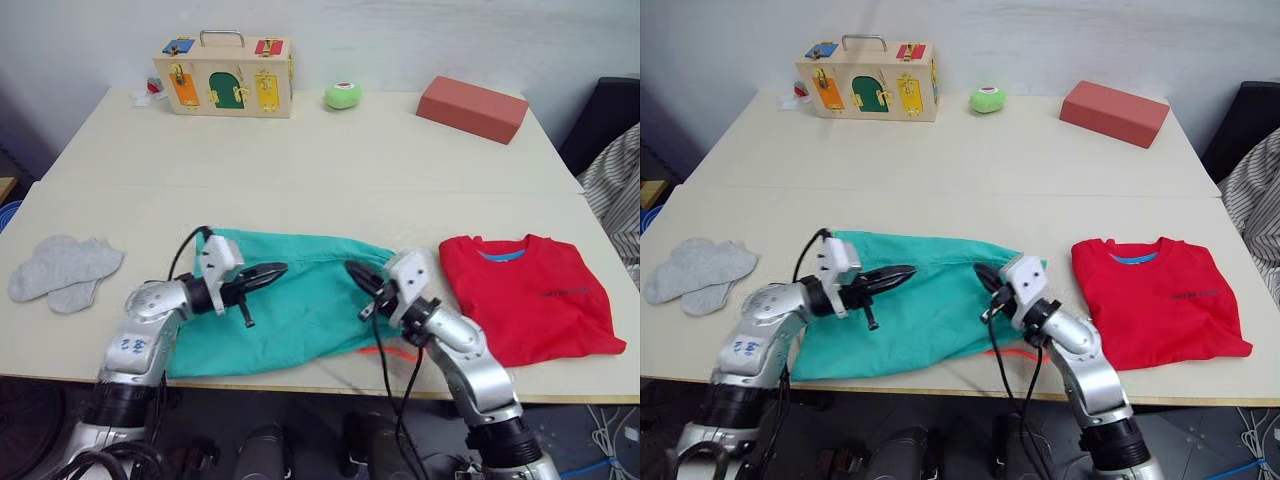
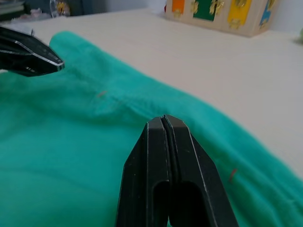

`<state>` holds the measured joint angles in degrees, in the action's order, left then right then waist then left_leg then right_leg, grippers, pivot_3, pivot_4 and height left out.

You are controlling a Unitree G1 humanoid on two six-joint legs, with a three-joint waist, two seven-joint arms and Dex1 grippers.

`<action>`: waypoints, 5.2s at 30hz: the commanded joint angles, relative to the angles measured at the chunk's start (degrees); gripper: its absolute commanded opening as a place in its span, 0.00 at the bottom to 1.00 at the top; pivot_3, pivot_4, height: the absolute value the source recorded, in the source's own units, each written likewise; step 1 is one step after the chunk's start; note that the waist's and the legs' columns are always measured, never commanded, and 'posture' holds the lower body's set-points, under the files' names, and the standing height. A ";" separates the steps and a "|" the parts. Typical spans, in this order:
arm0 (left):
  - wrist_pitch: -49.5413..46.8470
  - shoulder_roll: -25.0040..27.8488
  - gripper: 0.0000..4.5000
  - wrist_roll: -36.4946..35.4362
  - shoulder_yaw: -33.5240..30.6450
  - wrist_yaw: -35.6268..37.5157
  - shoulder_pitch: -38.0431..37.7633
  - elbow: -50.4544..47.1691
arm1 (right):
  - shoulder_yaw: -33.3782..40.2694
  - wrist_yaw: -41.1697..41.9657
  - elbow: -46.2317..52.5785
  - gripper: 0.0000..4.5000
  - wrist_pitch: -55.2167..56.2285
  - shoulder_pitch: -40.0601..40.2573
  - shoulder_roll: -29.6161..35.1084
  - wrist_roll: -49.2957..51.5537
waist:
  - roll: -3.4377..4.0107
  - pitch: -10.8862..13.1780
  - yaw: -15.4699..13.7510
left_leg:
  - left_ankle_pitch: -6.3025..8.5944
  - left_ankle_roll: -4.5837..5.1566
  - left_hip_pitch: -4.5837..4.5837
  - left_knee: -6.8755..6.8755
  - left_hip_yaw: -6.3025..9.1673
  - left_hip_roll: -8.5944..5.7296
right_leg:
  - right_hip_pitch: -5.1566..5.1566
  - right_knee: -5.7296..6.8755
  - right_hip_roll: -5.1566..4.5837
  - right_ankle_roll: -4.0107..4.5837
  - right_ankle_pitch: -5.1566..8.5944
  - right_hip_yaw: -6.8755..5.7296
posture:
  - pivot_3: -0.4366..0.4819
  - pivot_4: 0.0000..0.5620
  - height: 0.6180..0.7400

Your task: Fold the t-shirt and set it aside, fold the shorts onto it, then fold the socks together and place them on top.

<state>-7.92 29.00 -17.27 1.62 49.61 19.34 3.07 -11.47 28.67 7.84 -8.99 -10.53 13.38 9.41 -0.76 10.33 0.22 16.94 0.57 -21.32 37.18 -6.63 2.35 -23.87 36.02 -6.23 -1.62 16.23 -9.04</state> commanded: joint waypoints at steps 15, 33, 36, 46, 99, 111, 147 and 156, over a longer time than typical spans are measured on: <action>1.95 -1.60 0.00 -4.96 -4.26 4.65 0.15 2.94 | 20.65 -1.53 28.05 0.29 -17.75 15.71 11.19 40.87 | -0.04 0.12 -0.34 | 0.21 0.19 0.08 0.06 0.09 0.06 | 0.19 -0.18 -0.08 -0.13 -0.04 0.02 | 0.48 0.27 1.00; 9.14 -2.94 0.00 1.03 2.37 13.84 6.29 13.85 | 18.91 -46.94 31.19 1.00 -25.83 34.05 21.67 90.88 | -0.44 0.39 -1.66 | 0.24 0.18 -0.16 0.04 0.03 0.33 | 0.16 -0.70 0.37 -0.55 0.06 0.14 | 0.48 0.27 1.00; 9.07 -2.81 0.00 2.25 2.73 13.58 6.61 15.77 | 16.14 -50.62 28.44 1.00 -25.00 29.45 18.10 86.95 | -0.44 0.39 -1.56 | 0.28 0.13 -0.17 0.00 0.01 0.34 | 0.12 -0.68 0.39 -0.46 0.01 0.17 | 0.48 0.27 1.00; 14.02 -2.00 0.00 4.96 2.08 13.42 5.40 26.39 | 10.81 -51.83 16.40 0.96 -25.24 17.10 7.98 69.14 | -0.66 0.08 -1.02 | 0.33 0.09 0.14 0.04 -0.08 0.51 | 0.35 -0.64 0.48 -0.48 0.01 0.36 | 0.48 0.27 1.00; -4.51 0.04 0.00 2.65 -3.25 -1.51 -2.43 4.57 | -9.68 -3.78 18.99 0.01 -14.56 -0.97 13.95 -3.27 | 0.02 0.15 -0.04 | 0.46 0.16 -0.15 0.02 -1.11 0.43 | -0.66 -0.32 0.55 -0.43 -0.23 1.20 | 0.48 0.27 1.00; -2.74 0.77 0.00 1.01 -4.17 1.16 -0.77 6.37 | -2.99 18.95 18.94 0.56 -20.18 -0.92 16.85 17.09 | -0.11 0.22 -0.14 | 0.49 0.22 -0.15 0.05 -1.13 0.44 | -0.66 -0.32 0.58 -0.42 -0.24 1.22 | 0.48 0.27 1.00; -5.25 -10.04 0.00 3.89 6.22 -2.42 6.97 12.02 | 0.34 32.92 -7.55 0.01 -2.00 -3.18 14.76 9.48 | -0.65 0.46 -0.02 | 0.45 0.04 0.14 0.21 -1.66 0.43 | -0.56 -0.32 0.58 -0.51 -0.42 1.63 | 0.48 0.27 1.00; -1.38 -4.82 0.00 -4.00 2.17 11.75 6.22 6.69 | 10.22 28.52 -7.53 0.01 -10.93 -13.75 11.34 21.04 | -0.60 0.51 1.14 | 0.37 0.03 0.09 0.19 -1.66 0.57 | -0.73 -0.15 0.70 -0.26 -0.52 1.61 | 0.48 0.27 1.00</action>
<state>-9.55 23.59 -19.41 4.39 59.14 25.54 12.33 -2.78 58.23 1.50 -19.61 -22.44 25.80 29.06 -1.36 10.84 1.37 17.30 0.60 -21.22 37.36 -8.27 2.92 -24.60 35.87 -5.53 -1.88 15.70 -7.45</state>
